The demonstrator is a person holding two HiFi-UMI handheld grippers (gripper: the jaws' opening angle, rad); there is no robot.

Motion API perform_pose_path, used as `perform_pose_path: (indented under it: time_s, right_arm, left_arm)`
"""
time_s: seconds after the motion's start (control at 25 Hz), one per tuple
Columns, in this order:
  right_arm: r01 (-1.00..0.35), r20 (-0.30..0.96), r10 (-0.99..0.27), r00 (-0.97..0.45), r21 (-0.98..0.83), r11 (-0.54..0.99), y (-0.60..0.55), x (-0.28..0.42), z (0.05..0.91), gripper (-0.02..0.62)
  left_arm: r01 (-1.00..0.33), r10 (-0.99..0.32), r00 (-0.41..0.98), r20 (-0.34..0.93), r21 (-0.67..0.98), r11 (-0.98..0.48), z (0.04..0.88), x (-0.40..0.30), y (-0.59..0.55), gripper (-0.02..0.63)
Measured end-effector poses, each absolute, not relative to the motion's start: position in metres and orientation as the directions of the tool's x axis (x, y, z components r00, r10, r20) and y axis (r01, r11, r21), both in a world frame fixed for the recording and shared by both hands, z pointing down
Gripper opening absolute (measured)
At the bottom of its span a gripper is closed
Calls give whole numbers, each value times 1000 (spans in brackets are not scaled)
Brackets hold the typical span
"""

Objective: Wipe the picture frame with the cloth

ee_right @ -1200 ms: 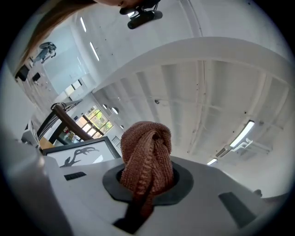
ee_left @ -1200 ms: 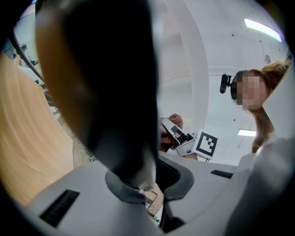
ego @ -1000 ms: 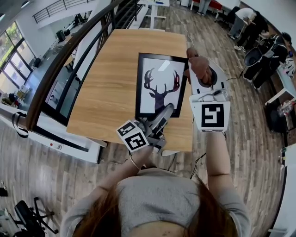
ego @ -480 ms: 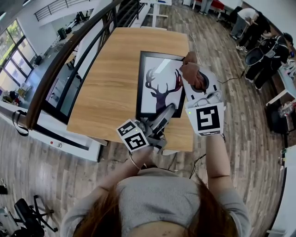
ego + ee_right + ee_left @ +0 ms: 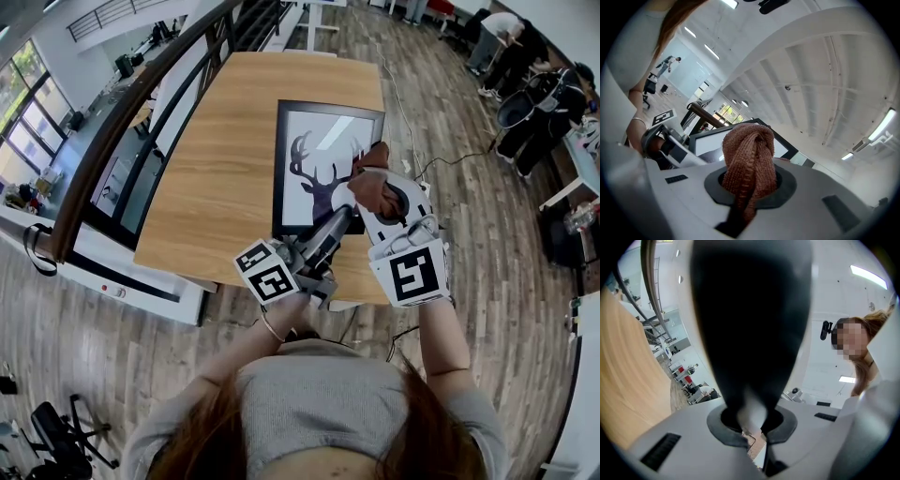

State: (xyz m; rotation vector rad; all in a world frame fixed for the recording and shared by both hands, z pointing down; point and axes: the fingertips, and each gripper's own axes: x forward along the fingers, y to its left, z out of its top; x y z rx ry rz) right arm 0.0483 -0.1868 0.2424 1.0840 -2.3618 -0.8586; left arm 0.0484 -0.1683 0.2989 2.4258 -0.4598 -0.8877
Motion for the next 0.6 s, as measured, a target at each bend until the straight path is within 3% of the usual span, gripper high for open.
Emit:
perform_pose_path:
  time_s: [0.6]
  right_arm:
    - [-522, 187, -722, -666, 574, 631, -153, 62, 289, 46]
  left_arm:
    - [-130, -518, 677, -523, 607, -784, 300, 50, -172, 29]
